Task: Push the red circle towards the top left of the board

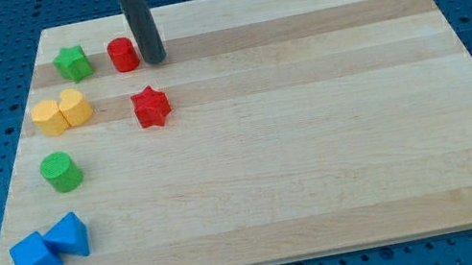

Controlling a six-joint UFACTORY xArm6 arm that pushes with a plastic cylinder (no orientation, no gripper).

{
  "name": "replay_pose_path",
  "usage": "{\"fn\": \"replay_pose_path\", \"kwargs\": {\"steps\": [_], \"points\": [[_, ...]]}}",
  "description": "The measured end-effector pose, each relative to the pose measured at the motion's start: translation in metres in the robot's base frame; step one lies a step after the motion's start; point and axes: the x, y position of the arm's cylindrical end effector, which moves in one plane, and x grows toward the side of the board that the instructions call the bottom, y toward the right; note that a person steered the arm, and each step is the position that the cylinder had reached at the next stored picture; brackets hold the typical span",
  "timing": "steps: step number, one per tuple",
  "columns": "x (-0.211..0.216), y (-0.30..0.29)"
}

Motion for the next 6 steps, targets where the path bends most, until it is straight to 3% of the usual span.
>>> {"fn": "replay_pose_path", "kwargs": {"steps": [2, 3, 6], "points": [[0.018, -0.005], [0.019, -0.045], [-0.066, -0.084]]}}
